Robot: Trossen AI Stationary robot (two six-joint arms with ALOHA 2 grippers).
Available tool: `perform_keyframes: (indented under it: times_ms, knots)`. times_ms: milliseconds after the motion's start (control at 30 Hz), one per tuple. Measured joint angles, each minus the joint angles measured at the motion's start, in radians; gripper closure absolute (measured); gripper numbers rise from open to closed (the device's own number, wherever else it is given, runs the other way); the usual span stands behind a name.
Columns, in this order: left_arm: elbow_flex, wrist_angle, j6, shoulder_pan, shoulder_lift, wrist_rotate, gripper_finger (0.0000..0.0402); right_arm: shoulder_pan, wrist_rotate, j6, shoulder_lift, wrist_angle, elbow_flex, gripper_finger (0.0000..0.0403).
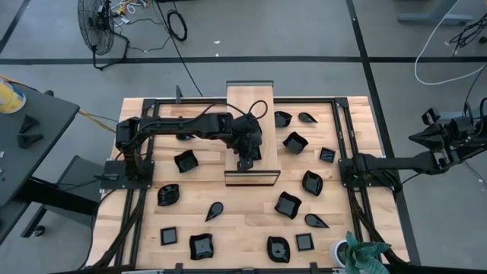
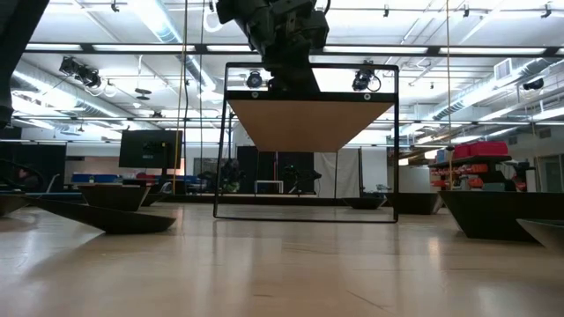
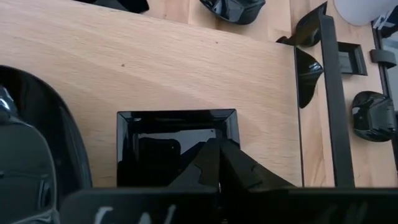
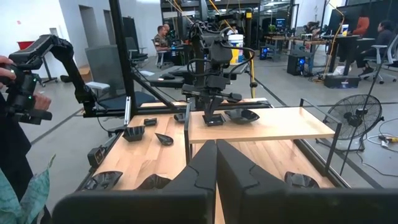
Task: Pick & Place Mini shaped plates
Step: Adjust the square plate and the leaf-shaped plate on the shelf
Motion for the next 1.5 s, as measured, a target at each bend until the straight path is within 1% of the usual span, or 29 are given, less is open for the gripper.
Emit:
perform_keyframes:
  times_ms: [600, 1067, 1300, 1500]
  knots:
    - [0.000, 0.000, -0.033, -0.005, 0.000, 0.057, 0.0399, 0.000, 0.000, 0.000, 0.000, 0.000, 0.000, 0.0392]
    - [0.000, 0.000, -0.052, -0.008, 0.000, 0.055, 0.0399, 0.000, 0.000, 0.000, 0.000, 0.000, 0.000, 0.0392]
    - [0.040, -0.001, -0.037, 0.005, 0.000, 0.024, 0.0399, 0.000, 0.000, 0.000, 0.000, 0.000, 0.000, 0.0392]
    - [0.084, -0.034, 0.015, 0.041, 0.000, -0.046, 0.0399, 0.000, 0.000, 0.000, 0.000, 0.000, 0.000, 0.0392]
